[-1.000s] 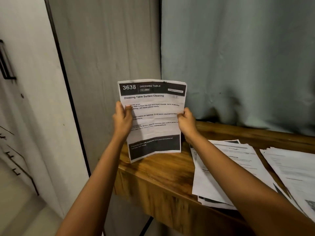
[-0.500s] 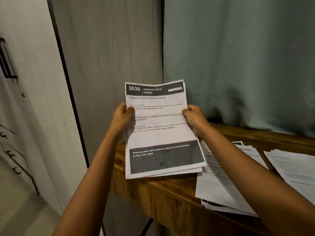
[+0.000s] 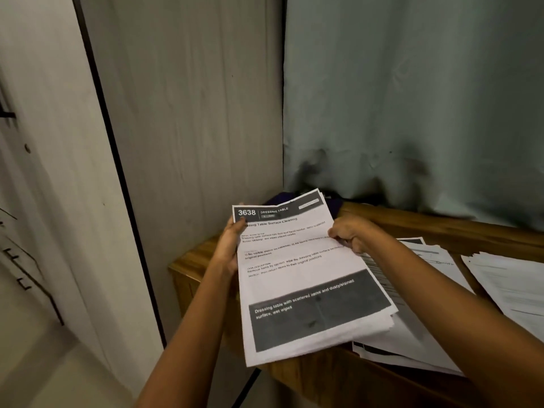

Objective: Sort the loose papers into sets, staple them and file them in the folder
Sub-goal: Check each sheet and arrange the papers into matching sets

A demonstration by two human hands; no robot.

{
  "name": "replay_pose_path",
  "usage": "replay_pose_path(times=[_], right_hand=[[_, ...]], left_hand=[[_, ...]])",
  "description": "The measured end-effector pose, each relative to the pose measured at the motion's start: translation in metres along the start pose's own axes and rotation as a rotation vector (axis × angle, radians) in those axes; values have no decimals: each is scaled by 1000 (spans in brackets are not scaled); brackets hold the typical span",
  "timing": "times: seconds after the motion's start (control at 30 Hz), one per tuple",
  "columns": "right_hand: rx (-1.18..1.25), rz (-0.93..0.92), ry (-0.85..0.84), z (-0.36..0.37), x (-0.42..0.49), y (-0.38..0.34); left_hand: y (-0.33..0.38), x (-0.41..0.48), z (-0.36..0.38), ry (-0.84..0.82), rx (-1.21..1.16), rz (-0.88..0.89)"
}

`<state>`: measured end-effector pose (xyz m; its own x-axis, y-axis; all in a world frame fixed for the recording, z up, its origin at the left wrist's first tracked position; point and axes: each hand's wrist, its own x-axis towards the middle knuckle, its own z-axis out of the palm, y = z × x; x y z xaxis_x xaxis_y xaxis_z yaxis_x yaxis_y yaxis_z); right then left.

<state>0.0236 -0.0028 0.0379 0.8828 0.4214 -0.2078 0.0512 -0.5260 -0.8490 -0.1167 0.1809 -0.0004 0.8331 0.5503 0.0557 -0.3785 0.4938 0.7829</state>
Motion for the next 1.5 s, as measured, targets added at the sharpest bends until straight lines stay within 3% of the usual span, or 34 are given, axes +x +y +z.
replay_pose_path(times=[0.13, 0.23, 0.3, 0.37, 0.47, 0.6, 0.87, 1.07, 1.23, 1.5], right_hand=[[6, 11, -33, 4, 0, 4], [-390, -52, 65, 6, -2, 2], [-553, -231, 267, 12, 5, -1], [-500, -478, 366, 24, 14, -6], [-471, -735, 196, 49, 19, -16], [-550, -824, 38, 78, 17, -17], [-446, -816, 153, 99, 18, -13], [-449, -774, 165, 104, 19, -11], [-431, -865, 151, 112, 16, -18], [-419, -837, 155, 114, 15, -20]], left_hand=[[-11, 5, -2, 37, -100, -67], [-15, 12, -4, 39, -136, -80], [-15, 14, -5, 35, -155, -66], [-15, 15, -4, 18, -166, -55], [-17, 16, -7, -11, -143, -32], [-18, 19, -10, -71, -113, 38], [-24, 26, -15, -69, -150, 54], [-26, 32, -18, -56, -146, 61], [-26, 33, -19, -85, -157, 81], [-24, 36, -22, 0, -186, -19]])
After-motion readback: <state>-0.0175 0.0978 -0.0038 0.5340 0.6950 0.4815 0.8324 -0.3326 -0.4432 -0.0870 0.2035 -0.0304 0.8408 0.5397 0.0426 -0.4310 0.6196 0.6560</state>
